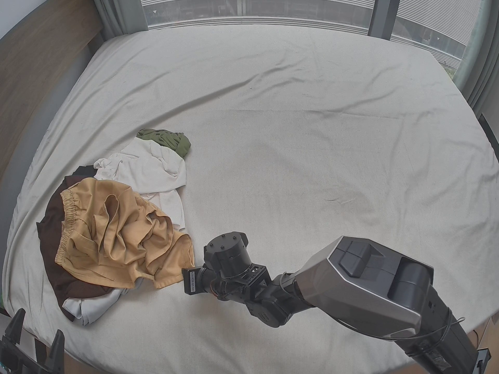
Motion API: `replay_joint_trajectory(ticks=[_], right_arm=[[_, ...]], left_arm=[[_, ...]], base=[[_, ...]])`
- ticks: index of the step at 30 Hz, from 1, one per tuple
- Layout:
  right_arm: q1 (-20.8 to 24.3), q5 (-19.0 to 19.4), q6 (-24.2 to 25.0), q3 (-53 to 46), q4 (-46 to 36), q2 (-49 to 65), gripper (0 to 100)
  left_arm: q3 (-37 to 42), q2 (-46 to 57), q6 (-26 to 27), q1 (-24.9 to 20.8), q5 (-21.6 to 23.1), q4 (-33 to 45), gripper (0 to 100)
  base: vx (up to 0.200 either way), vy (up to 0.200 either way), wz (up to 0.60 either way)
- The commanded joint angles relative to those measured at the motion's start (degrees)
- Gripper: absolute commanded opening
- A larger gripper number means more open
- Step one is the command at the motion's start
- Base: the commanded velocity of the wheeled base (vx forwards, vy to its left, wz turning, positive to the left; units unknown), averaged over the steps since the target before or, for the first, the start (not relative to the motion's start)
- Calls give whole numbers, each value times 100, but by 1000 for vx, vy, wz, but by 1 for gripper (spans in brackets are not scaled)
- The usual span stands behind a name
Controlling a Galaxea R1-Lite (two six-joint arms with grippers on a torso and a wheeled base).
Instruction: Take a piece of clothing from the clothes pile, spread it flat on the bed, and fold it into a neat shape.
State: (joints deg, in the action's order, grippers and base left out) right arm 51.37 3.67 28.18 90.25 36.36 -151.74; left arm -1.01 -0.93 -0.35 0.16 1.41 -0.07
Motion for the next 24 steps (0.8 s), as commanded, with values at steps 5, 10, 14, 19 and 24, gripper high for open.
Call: replay_joint_trajectory(ticks=[5,10,14,19,24], right_arm=[[-31,-235,-6,-710,2,522,0],[-101,-428,3,-1044,2,698,0],[-215,-472,12,-1387,11,909,0],[-286,-508,56,-1844,29,1164,0],[-426,-666,20,-2187,301,1296,0]], left_arm=[[101,93,0,2,-1,-1,100],[101,93,0,2,-1,-1,100],[101,93,0,2,-1,-1,100],[101,93,0,2,-1,-1,100],[101,93,0,2,-1,-1,100]], base=[[0,0,0],[0,0,0],[0,0,0],[0,0,0],[0,0,0]])
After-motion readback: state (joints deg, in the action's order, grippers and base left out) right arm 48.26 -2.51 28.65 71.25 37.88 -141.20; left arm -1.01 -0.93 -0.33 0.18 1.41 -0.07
